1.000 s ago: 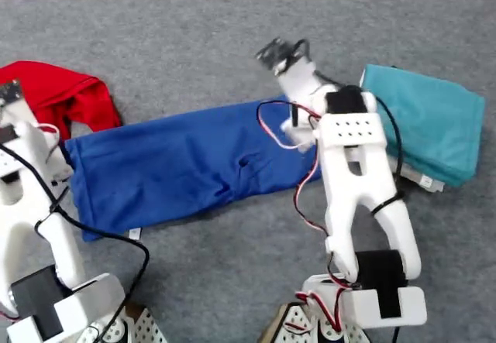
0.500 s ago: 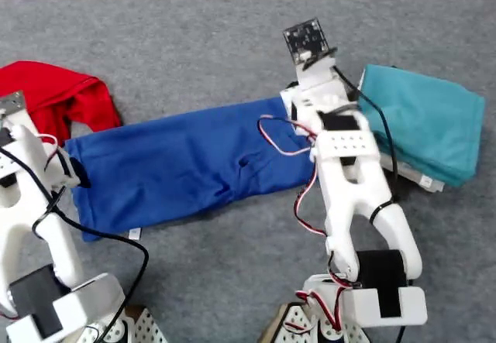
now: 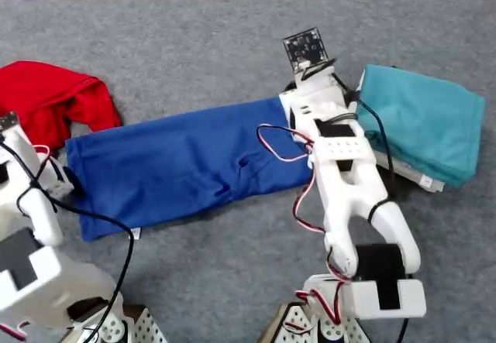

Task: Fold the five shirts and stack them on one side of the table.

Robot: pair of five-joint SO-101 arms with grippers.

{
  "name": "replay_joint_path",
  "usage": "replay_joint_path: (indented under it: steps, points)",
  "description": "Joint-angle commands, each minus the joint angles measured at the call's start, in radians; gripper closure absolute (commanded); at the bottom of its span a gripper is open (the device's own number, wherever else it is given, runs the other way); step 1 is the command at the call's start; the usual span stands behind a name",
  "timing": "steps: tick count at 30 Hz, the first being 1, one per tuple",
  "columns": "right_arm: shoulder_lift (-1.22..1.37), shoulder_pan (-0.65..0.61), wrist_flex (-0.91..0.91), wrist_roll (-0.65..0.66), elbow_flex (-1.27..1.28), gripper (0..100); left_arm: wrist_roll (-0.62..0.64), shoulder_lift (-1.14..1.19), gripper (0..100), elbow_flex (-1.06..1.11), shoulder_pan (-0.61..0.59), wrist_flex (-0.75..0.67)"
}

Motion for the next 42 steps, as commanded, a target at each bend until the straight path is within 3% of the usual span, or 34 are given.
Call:
replay_joint_path:
  steps: [1, 11, 16, 38, 42]
  points:
    - [0.025, 0.018, -0.023, -0.003, -0.048, 99.3, 0.029, 0.004, 78, -0.117, -0.006, 0.057]
    - [0.053, 0.018, -0.021, -0.002, -0.062, 99.3, 0.046, 0.008, 78, -0.275, 0.012, 0.199]
    - [0.054, 0.018, -0.023, -0.002, -0.070, 99.3, 0.071, 0.008, 78, -0.273, 0.095, 0.196]
    - [0.056, 0.016, -0.023, -0.002, -0.071, 99.3, 0.086, 0.045, 78, 0.018, 0.130, -0.091]
    - [0.056, 0.016, -0.023, -0.002, -0.071, 99.3, 0.155, 0.154, 86, -0.038, 0.130, -0.089]
